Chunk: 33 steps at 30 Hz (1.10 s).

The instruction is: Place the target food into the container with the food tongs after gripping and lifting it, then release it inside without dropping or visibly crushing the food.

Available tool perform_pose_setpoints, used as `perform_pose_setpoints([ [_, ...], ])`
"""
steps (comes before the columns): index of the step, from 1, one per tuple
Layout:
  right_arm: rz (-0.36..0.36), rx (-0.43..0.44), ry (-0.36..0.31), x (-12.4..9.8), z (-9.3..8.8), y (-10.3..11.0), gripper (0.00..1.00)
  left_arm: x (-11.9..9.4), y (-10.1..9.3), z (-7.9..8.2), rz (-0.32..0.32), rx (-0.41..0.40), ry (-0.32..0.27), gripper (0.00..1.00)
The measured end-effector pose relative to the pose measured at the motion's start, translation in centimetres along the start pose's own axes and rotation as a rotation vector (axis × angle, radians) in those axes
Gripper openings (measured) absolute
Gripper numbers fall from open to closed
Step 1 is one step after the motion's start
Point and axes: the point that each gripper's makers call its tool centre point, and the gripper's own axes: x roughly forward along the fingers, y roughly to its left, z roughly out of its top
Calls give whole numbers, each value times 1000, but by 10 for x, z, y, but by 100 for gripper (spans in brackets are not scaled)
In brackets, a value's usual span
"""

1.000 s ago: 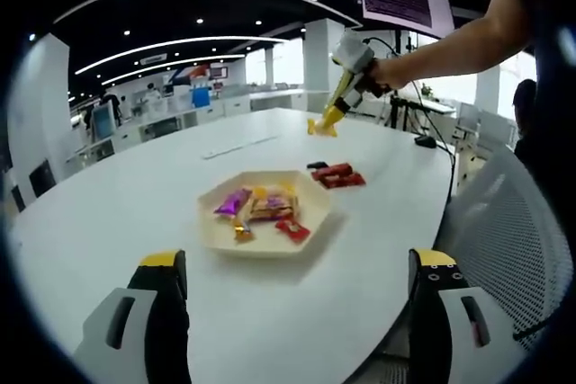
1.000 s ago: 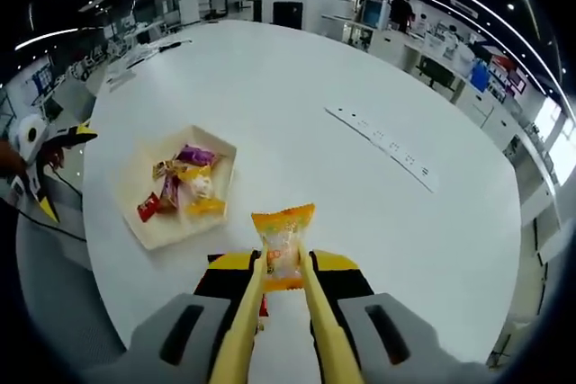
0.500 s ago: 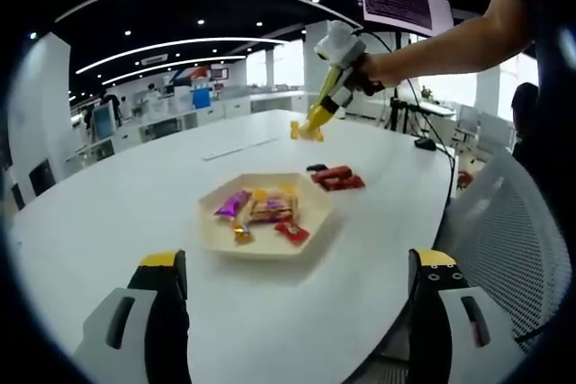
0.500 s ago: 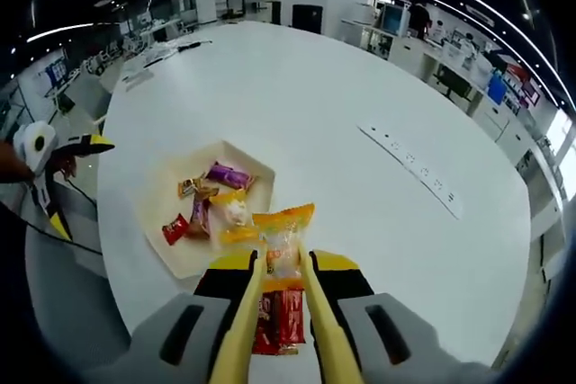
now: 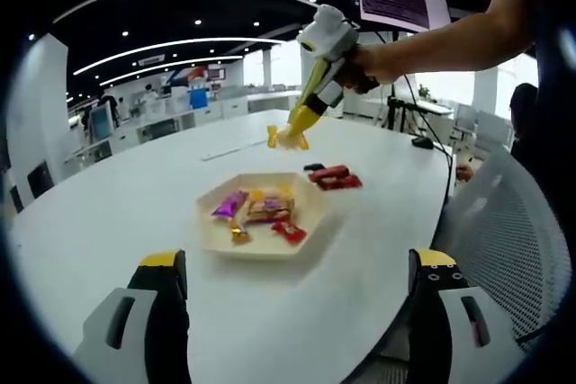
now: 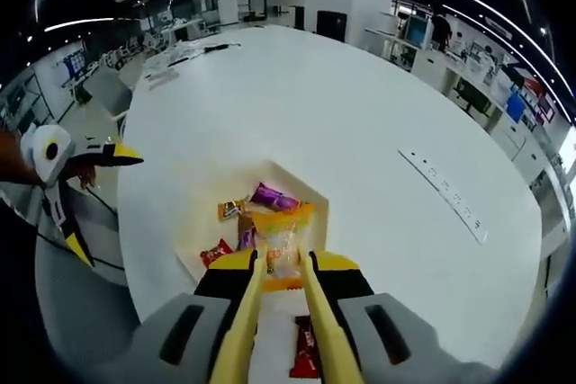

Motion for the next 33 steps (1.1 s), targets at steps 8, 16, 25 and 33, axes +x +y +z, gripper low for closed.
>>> perform_pose_setpoints([
  [8, 43, -5, -21, 15, 19, 30, 22, 0, 0, 1, 1, 3, -3, 99],
  [16, 74, -35, 2, 30, 17, 54, 22, 0, -1, -2, -5, 5, 12, 99],
  [25, 80, -46, 13, 34, 15, 61, 22, 1, -2, -1, -8, 7, 7, 99],
  [33, 78, -46, 12, 35, 14, 62, 22, 0, 0, 0, 2, 11, 7, 99],
])
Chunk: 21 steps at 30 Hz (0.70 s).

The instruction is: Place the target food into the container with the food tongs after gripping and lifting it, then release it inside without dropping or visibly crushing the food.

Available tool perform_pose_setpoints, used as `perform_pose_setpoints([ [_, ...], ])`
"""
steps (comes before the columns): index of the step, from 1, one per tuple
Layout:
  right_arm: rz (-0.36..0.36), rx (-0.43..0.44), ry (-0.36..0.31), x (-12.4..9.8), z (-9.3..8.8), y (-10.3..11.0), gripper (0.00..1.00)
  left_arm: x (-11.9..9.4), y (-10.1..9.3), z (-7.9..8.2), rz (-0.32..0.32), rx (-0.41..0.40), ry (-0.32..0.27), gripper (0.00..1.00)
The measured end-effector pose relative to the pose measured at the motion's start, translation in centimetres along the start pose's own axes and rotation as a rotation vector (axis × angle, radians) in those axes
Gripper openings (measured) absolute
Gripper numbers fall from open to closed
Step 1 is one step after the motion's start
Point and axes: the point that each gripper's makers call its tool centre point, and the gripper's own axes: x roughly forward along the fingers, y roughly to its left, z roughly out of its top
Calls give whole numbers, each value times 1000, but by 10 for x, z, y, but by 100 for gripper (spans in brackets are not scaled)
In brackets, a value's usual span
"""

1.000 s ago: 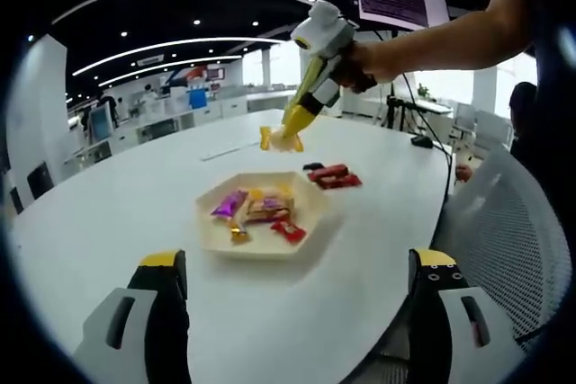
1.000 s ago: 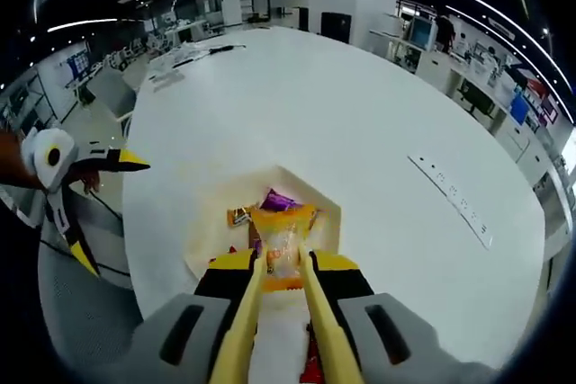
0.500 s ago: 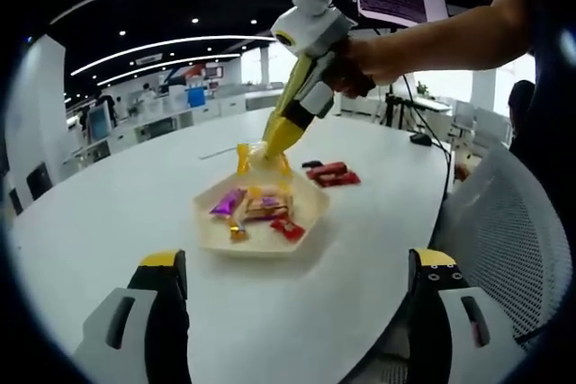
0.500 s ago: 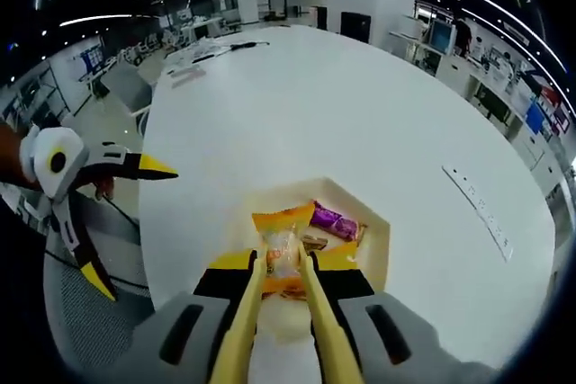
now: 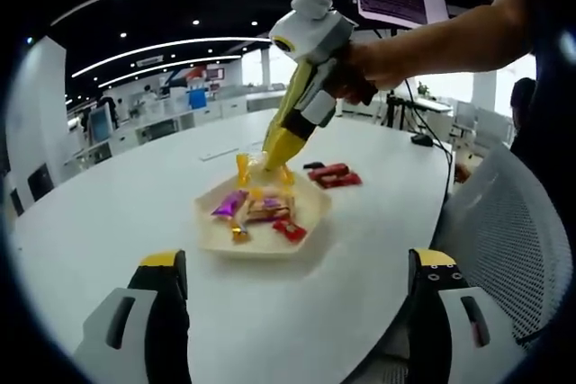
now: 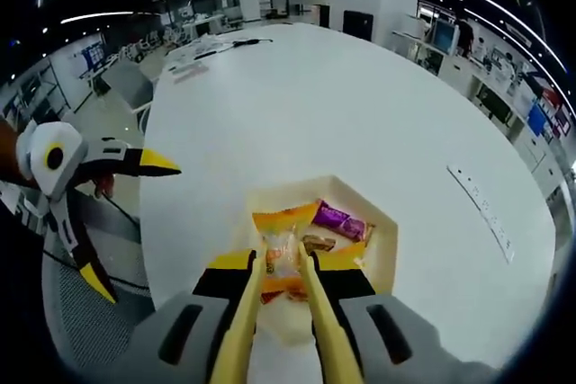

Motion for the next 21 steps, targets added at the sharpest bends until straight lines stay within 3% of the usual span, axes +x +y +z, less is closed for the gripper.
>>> perform_pose_setpoints([
  [21, 12, -8, -39, 1, 10, 9, 26, -1, 2, 1, 11, 6, -5, 99],
])
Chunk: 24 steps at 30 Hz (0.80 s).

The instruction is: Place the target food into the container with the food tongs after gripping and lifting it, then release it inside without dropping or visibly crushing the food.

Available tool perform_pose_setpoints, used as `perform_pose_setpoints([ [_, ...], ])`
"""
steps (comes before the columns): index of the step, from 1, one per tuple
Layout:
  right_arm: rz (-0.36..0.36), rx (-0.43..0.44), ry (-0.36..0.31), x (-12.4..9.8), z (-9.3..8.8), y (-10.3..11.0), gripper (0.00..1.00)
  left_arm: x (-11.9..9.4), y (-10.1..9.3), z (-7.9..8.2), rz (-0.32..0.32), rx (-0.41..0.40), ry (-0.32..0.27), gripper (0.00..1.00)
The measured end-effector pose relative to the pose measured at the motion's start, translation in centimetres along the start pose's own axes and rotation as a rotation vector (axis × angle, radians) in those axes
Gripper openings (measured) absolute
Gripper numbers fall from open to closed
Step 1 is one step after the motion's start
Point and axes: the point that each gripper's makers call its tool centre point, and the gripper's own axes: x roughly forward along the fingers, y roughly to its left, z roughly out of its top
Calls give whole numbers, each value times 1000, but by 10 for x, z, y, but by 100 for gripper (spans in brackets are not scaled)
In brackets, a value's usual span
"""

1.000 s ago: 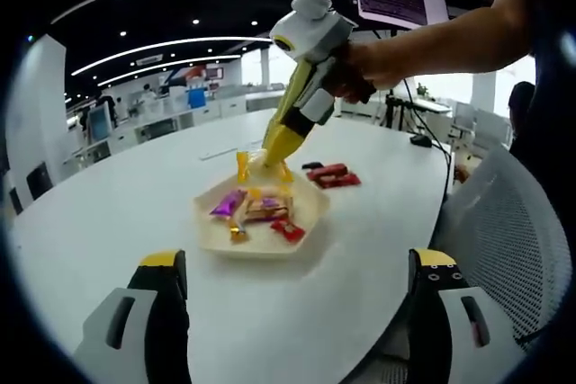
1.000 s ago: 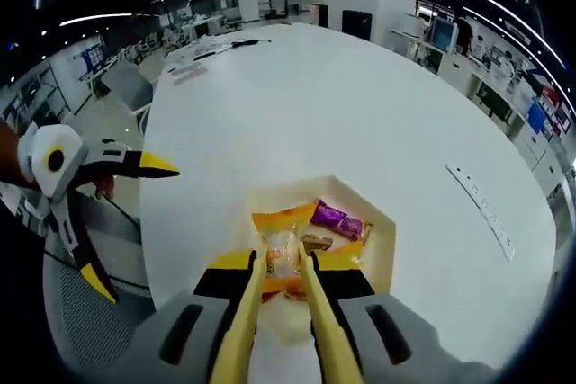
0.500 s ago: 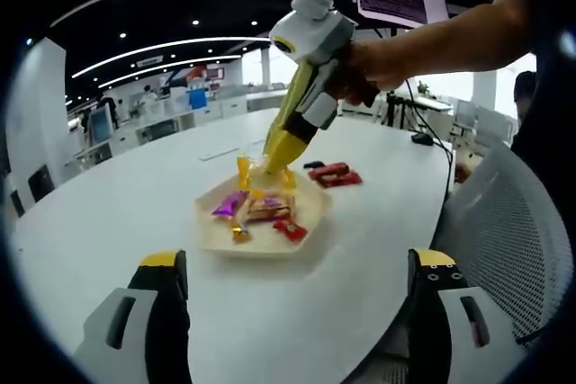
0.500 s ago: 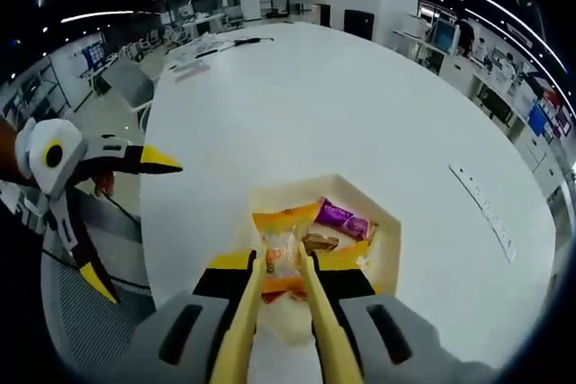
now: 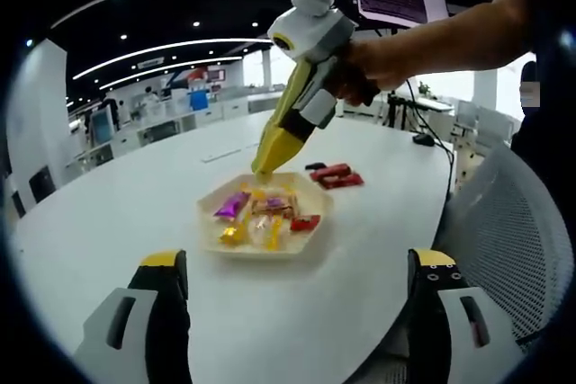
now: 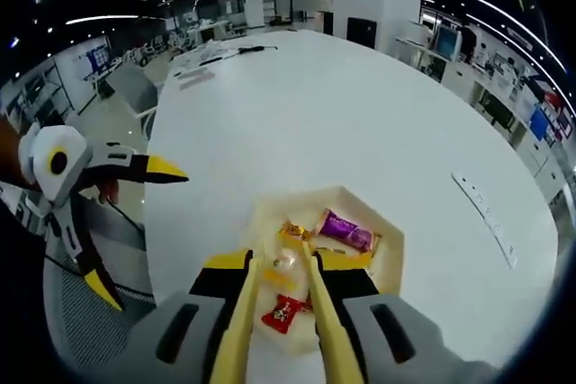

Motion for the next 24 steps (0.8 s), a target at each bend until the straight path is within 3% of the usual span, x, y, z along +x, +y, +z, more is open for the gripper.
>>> perform_pose_setpoints([
  [14, -22, 18, -25, -12, -8, -9, 27, 0, 1, 0, 1, 2, 1, 99],
  [24, -59, 47, -39, -32, -25, -32, 27, 1, -1, 0, -6, -1, 0, 99],
])
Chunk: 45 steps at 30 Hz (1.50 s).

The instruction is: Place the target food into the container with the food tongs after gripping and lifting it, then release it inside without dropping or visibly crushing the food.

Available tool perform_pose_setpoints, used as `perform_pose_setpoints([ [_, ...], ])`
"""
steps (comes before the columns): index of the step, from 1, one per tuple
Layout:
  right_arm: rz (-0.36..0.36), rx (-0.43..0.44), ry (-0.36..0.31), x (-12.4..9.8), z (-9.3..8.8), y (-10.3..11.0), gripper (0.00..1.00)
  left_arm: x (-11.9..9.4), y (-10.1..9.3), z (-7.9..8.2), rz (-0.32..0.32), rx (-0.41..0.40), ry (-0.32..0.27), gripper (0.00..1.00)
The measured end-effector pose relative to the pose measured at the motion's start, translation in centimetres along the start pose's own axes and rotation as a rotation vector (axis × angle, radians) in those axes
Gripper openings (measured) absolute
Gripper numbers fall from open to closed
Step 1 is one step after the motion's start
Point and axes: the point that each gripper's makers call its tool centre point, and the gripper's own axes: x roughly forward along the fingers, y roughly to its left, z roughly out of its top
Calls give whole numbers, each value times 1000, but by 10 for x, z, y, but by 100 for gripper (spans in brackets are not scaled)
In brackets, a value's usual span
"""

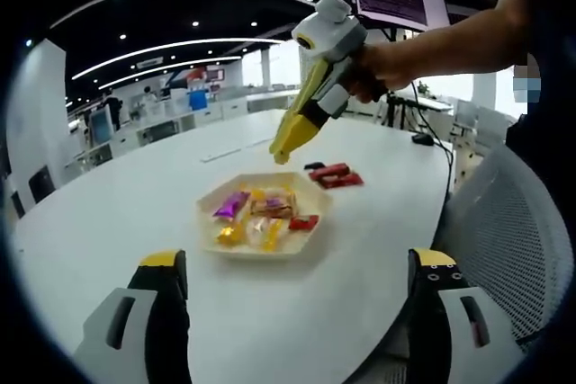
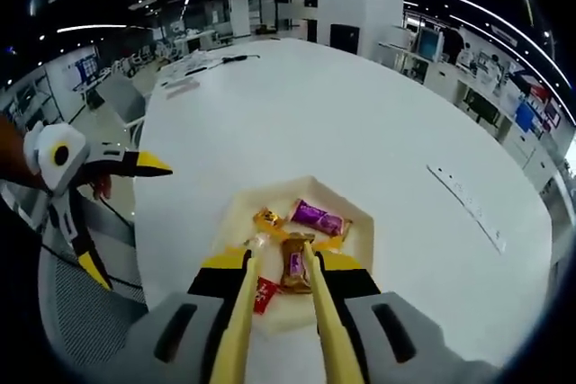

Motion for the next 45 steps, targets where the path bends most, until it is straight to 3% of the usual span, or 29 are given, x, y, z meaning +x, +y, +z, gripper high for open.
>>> perform_pose_setpoints([
  [13, -36, -7, 27, -25, -29, -19, 27, 0, 1, 4, 0, -32, -25, 99],
  [31, -79, -38, 3, -52, -37, -62, 28, -1, 7, 3, 25, -34, -19, 99],
  [45, -137, 3, -21, -69, -54, -96, 28, -1, 7, 0, 26, -31, -6, 99],
])
